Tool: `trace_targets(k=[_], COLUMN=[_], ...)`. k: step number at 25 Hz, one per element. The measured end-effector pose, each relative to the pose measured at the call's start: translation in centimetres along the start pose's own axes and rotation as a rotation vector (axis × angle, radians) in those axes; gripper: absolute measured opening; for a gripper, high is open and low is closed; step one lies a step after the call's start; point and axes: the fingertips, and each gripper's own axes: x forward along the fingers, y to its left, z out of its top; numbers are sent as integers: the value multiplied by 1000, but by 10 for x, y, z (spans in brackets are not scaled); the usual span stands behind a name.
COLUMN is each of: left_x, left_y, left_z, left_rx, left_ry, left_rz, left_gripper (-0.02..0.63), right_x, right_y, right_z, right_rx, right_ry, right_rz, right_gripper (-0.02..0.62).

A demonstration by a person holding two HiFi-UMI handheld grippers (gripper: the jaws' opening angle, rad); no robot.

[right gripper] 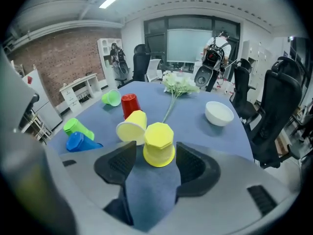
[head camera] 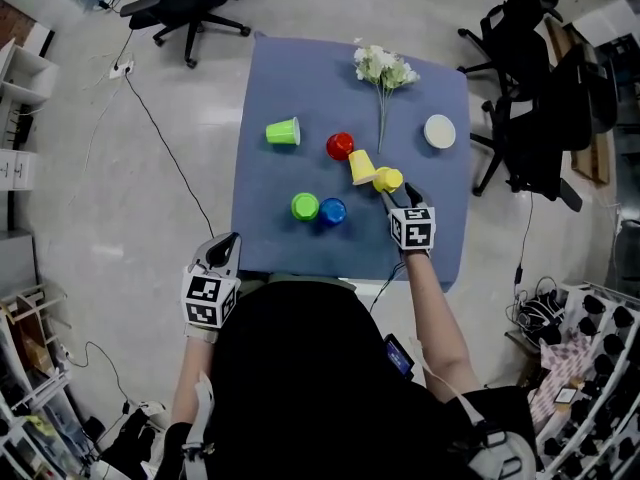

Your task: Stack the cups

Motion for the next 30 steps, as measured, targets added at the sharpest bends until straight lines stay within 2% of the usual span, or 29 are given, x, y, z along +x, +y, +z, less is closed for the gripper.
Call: trace_targets(k=[7, 10, 12, 20, 30], left_x=[-6, -8, -7, -2, 2], left_y=[5, 7, 8, 12, 11], left_z=[-8, -9, -8, 1, 9], left_rx=[-18, -26, -23, 9, 65], left_ry=[13, 10, 8, -8, -21], left_rz=[32, 34, 29, -24, -104], left_gripper=[11, 11, 11, 11, 11], right_x=[23, 24, 21, -5, -24], right_y=[-9, -8, -7, 13, 69], right_z=[2, 3, 4, -8, -40], right_rx=[42, 47, 49, 89, 94], right_ry=[11, 9, 7, -9, 8], right_rz=[-5, -12, -20, -35, -14], right_gripper=[259, 225, 225, 224, 224])
